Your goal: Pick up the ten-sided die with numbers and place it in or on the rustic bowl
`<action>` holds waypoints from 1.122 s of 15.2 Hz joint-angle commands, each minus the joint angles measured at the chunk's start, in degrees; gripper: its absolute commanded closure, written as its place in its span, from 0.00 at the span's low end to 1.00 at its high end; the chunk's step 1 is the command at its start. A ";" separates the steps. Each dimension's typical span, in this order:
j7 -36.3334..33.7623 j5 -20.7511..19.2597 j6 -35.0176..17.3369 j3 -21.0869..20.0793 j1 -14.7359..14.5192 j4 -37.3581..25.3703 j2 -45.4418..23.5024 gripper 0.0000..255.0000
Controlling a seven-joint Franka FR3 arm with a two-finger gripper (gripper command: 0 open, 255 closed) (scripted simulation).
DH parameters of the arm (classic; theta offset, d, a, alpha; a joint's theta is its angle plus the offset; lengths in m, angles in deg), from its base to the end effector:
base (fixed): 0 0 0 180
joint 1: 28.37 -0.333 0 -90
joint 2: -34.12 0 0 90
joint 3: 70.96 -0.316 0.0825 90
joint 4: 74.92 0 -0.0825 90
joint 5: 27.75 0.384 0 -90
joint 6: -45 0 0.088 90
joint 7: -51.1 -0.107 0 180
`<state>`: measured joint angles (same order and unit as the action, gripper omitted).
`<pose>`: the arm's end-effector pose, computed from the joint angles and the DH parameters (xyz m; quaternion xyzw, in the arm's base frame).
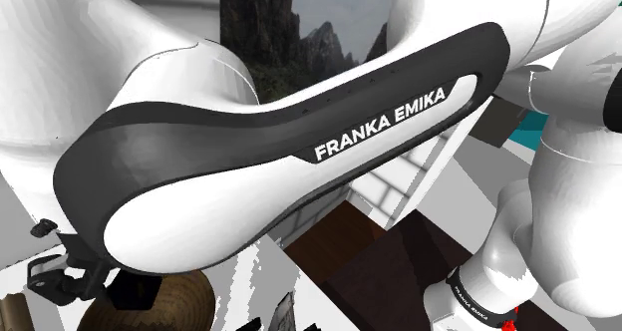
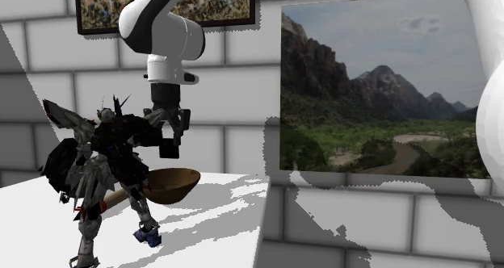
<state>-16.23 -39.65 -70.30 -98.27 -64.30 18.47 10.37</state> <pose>0.3424 0.5704 0.4030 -0.9999 0.0100 -0.0050 0.0075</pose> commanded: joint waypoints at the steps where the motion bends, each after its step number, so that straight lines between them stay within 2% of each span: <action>1: -0.24 -0.27 -1.28 0.11 -0.06 0.90 -0.39 1.00; 10: -1.30 -1.92 -6.92 0.97 -0.48 4.06 -3.16 1.00; 17: -1.33 -1.98 -7.08 1.00 -0.50 4.13 -3.26 1.00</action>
<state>-17.56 -41.63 -77.38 -97.27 -64.79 22.60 7.12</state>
